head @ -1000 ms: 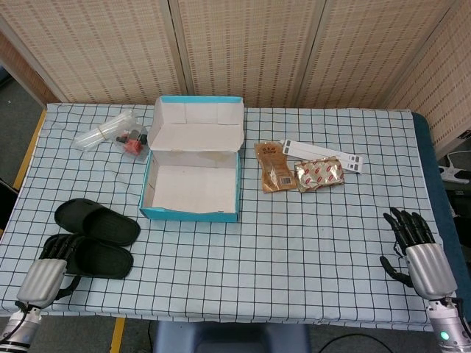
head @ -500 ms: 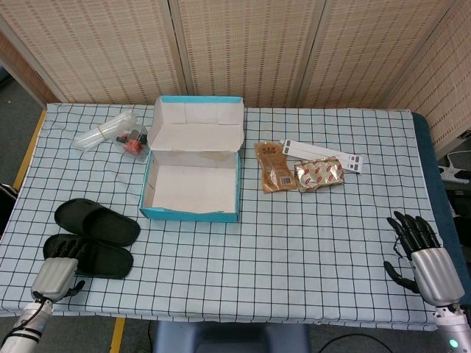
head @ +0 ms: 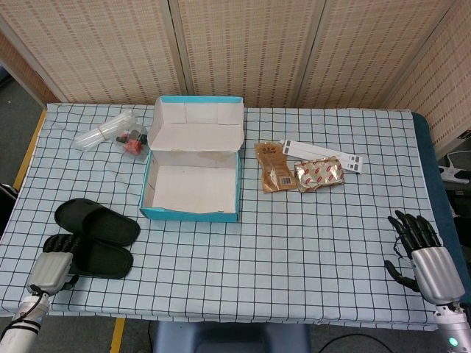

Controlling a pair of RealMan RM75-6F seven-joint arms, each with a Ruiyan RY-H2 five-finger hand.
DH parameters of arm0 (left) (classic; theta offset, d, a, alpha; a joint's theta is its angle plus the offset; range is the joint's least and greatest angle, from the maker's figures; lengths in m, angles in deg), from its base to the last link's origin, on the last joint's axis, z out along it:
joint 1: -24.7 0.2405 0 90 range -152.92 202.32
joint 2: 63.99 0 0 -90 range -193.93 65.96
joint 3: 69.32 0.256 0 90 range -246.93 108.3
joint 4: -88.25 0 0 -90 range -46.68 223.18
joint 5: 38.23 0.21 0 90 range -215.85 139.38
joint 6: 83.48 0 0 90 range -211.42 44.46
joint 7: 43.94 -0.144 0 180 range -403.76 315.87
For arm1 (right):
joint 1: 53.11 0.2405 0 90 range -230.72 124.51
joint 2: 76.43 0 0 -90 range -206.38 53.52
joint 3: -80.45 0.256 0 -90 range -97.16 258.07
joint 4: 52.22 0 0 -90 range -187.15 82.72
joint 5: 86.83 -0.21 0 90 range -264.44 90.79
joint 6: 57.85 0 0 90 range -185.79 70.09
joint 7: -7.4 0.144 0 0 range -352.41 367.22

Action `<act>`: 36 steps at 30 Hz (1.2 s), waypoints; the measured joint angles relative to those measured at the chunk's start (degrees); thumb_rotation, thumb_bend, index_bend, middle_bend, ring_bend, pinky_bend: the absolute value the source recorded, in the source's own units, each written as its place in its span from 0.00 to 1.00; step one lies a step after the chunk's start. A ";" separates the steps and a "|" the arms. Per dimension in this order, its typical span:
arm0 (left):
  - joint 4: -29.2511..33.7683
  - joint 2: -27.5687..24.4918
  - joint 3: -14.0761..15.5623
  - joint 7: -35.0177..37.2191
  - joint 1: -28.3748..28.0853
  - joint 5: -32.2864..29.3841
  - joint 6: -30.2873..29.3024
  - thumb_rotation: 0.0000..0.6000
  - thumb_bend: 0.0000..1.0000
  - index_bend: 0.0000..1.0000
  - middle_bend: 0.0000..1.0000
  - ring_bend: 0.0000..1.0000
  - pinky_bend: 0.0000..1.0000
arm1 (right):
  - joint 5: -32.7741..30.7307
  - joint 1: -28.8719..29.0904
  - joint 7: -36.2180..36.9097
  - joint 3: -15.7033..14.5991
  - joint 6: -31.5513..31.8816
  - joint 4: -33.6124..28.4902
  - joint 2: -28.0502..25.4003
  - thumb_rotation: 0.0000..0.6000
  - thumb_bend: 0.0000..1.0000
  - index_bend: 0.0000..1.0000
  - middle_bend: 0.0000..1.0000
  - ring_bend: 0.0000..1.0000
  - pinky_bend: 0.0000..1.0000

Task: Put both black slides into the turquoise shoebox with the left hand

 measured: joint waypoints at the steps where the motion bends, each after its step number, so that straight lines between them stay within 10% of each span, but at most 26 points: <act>1: 0.00 -0.04 0.05 -0.33 -0.16 -0.45 0.33 1.00 0.32 0.00 0.00 0.00 0.05 | 0.01 -0.01 -0.03 0.00 0.01 0.00 0.01 1.00 0.23 0.00 0.00 0.00 0.00; 27: -8.18 3.64 1.23 5.15 -1.83 2.28 2.08 1.00 0.32 0.00 0.01 0.01 0.10 | -0.26 0.01 -0.90 0.12 -0.69 -0.06 0.23 1.00 0.23 0.00 0.00 0.00 0.00; 36: -10.53 5.13 1.86 6.80 -1.27 3.86 1.07 1.00 0.36 0.35 0.46 0.42 0.37 | -0.25 -0.02 -0.81 0.12 -0.73 -0.04 0.13 1.00 0.23 0.00 0.00 0.00 0.00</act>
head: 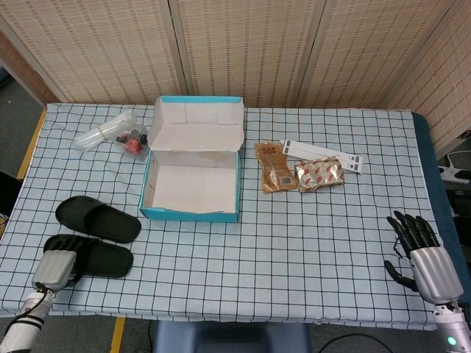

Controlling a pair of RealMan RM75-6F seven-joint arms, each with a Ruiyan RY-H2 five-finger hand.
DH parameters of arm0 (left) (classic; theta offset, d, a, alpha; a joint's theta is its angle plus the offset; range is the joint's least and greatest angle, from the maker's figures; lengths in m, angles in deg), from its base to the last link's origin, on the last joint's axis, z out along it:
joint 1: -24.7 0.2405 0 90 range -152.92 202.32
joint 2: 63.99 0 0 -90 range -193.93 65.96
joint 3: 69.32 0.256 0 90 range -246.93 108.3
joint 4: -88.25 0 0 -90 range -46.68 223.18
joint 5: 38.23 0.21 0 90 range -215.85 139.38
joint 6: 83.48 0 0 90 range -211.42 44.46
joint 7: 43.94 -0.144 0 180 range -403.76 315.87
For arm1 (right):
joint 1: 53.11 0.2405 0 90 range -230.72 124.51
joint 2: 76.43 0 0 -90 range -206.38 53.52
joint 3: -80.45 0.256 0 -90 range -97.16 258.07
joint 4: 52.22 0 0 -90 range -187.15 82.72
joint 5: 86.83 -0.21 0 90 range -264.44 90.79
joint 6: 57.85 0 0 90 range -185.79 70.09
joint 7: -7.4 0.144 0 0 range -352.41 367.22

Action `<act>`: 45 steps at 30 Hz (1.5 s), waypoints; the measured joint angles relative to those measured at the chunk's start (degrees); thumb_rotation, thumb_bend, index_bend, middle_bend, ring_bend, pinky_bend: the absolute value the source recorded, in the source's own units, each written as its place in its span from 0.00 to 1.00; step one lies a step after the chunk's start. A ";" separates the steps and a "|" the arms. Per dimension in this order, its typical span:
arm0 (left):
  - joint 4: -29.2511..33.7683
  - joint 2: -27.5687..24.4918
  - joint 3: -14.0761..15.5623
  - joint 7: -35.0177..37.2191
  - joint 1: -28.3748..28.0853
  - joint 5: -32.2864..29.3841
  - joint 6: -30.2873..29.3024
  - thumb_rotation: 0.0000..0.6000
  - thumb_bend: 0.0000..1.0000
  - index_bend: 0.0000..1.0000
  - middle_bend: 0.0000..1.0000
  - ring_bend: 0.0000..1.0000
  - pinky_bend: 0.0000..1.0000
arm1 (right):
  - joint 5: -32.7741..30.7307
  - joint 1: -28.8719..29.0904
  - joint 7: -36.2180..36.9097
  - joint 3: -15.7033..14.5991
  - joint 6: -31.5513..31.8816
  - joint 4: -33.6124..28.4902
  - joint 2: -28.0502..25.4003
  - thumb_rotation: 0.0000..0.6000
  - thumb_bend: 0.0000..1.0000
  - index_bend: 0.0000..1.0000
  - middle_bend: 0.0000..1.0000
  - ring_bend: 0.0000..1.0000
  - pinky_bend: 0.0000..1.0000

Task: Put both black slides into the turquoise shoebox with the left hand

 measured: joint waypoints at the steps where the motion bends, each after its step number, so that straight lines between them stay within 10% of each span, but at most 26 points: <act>1: -0.21 0.13 0.05 0.36 0.11 0.38 -0.35 1.00 0.36 0.38 0.50 0.45 0.40 | 0.02 0.01 -0.01 -0.02 -0.02 -0.02 -0.01 1.00 0.23 0.00 0.00 0.00 0.00; 24: -3.19 1.32 -0.41 1.80 3.77 6.32 -11.78 1.00 0.39 0.54 0.65 0.58 0.55 | -0.07 0.14 -0.51 -0.14 -0.70 -0.25 0.01 1.00 0.23 0.00 0.00 0.00 0.00; 36: 15.83 -4.46 -3.29 -4.09 3.27 8.44 -16.47 1.00 0.39 0.53 0.65 0.58 0.55 | -0.15 0.59 -0.12 -0.37 -1.87 -0.27 -0.12 1.00 0.23 0.00 0.00 0.00 0.00; 45: 27.49 -7.32 -10.57 -11.90 -6.10 2.98 -7.76 1.00 0.39 0.53 0.65 0.58 0.56 | -1.34 0.92 1.24 -0.03 -2.69 0.00 -0.59 1.00 0.23 0.00 0.00 0.00 0.00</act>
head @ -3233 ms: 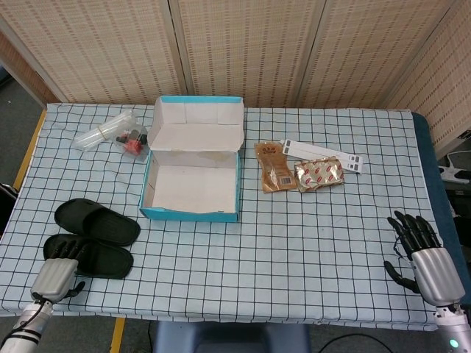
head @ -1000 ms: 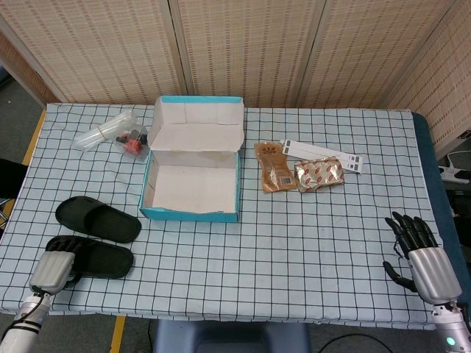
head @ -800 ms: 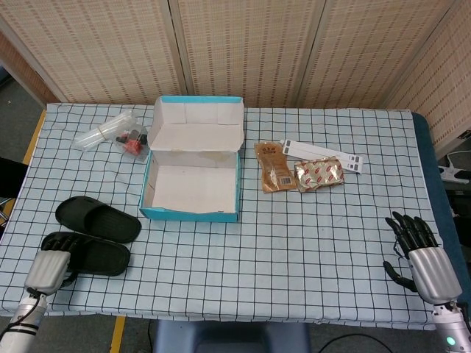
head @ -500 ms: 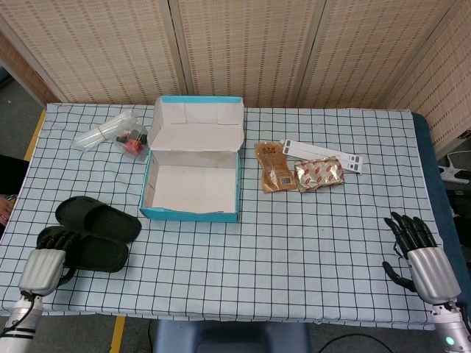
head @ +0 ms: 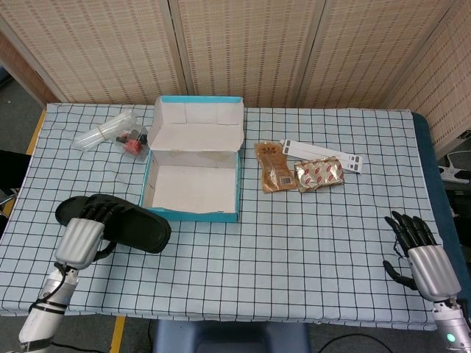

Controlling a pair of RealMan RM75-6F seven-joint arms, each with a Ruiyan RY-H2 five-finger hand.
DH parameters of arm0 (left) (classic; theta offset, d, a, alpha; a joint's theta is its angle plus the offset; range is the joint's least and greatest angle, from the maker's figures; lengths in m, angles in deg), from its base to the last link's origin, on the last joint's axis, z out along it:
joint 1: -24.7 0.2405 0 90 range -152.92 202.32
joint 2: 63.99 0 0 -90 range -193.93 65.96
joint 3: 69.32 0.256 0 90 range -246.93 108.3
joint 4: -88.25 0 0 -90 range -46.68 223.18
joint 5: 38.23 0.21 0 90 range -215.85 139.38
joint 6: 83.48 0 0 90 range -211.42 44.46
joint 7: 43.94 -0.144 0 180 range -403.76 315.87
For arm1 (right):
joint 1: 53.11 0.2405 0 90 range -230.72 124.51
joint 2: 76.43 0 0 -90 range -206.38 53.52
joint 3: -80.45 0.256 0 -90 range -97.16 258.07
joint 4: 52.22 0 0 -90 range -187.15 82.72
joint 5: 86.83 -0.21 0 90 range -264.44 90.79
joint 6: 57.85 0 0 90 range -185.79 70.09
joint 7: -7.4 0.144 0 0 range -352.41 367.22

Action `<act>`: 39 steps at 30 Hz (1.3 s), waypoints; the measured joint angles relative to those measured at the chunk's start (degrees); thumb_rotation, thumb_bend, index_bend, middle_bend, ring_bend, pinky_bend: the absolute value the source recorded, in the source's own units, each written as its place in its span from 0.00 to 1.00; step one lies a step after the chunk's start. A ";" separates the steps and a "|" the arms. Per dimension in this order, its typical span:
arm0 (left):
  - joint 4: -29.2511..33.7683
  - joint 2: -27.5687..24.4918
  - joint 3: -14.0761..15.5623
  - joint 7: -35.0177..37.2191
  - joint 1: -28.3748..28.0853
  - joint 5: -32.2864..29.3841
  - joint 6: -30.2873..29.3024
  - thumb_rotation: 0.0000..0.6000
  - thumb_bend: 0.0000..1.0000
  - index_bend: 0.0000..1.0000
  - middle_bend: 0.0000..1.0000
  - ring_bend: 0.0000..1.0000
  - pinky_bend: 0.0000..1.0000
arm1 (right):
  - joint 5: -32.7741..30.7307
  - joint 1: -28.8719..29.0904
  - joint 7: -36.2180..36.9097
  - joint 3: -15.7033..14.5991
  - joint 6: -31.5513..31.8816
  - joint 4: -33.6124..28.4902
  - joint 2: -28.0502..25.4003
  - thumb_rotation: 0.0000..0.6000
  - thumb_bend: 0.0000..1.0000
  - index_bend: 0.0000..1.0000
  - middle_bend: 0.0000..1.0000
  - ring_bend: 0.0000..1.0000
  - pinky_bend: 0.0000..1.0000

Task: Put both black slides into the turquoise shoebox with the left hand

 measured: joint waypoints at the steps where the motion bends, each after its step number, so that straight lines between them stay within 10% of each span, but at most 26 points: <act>1: 0.84 -0.19 -1.27 -1.11 -1.83 -1.96 1.76 1.00 0.39 0.53 0.65 0.58 0.56 | -0.06 0.03 -0.09 0.03 -0.05 0.02 0.03 1.00 0.23 0.00 0.00 0.00 0.00; 15: -1.17 2.13 -11.92 -8.70 -22.81 -28.95 17.95 1.00 0.39 0.52 0.64 0.58 0.56 | -3.03 0.98 -1.44 0.84 -2.86 0.44 0.78 1.00 0.23 0.00 0.00 0.00 0.00; 26: -20.15 8.75 -15.30 0.33 -37.48 -45.15 32.66 1.00 0.39 0.50 0.63 0.58 0.55 | -4.83 1.98 -1.74 0.98 -5.56 1.03 1.22 1.00 0.23 0.00 0.00 0.00 0.00; 39: -32.11 13.22 -9.04 5.33 -44.70 -47.85 37.79 1.00 0.38 0.51 0.64 0.58 0.56 | -6.32 2.54 -1.98 1.30 -6.83 1.33 1.37 1.00 0.23 0.00 0.00 0.00 0.00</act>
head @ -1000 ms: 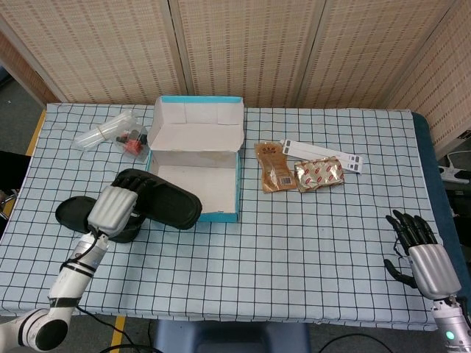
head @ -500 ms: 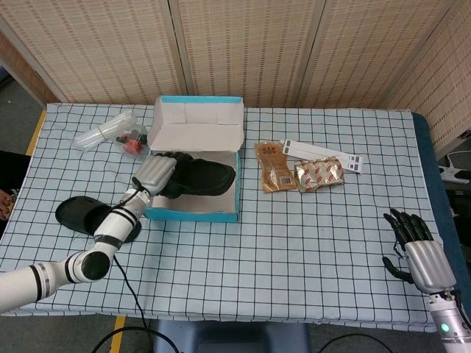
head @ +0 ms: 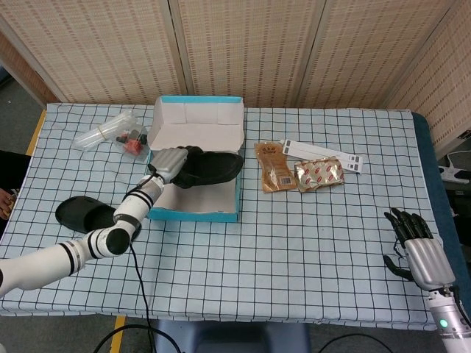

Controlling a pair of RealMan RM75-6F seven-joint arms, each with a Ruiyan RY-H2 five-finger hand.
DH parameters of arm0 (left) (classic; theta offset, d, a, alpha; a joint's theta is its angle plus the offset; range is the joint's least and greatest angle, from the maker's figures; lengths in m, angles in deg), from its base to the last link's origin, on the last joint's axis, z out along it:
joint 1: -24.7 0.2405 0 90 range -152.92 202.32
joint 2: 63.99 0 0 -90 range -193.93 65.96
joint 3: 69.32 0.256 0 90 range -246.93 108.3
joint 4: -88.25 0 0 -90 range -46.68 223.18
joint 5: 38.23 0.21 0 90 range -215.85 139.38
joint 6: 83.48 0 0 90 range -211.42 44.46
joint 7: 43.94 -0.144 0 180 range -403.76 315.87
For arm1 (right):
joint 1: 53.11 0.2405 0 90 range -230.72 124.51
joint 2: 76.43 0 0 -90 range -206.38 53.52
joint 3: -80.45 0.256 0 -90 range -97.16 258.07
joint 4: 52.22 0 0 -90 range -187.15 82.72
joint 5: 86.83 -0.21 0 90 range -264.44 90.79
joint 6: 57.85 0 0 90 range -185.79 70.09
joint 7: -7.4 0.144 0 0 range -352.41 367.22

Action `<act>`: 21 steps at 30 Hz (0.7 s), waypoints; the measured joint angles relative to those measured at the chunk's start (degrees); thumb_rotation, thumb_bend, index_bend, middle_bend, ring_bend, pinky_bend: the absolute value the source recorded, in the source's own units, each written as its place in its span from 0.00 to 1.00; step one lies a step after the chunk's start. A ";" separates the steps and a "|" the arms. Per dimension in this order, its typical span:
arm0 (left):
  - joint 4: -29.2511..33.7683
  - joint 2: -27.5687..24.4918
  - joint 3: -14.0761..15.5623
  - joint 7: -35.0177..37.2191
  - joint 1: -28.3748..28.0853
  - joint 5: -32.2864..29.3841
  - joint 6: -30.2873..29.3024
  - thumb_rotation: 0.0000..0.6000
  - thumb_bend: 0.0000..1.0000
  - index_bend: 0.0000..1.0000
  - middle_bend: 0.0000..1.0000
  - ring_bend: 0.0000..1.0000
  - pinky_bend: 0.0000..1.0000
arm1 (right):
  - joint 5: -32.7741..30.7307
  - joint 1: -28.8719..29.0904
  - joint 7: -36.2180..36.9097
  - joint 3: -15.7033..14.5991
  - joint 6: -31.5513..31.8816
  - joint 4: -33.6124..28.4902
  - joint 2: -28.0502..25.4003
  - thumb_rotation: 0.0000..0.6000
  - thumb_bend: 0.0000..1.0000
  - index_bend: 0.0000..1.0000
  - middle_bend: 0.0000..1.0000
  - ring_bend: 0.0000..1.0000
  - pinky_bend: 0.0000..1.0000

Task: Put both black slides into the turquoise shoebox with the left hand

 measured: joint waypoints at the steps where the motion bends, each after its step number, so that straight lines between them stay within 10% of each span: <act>1: -0.56 0.23 1.03 -0.42 -0.55 -0.28 -0.10 1.00 0.38 0.52 0.65 0.58 0.56 | 0.00 0.01 0.00 0.00 0.01 0.00 0.01 1.00 0.23 0.00 0.00 0.00 0.00; 21: -7.70 8.39 10.55 -13.66 -5.81 -14.75 -10.99 1.00 0.38 0.54 0.69 0.64 0.63 | 1.14 -0.19 1.42 -0.74 0.43 -0.70 -0.95 1.00 0.23 0.00 0.00 0.00 0.00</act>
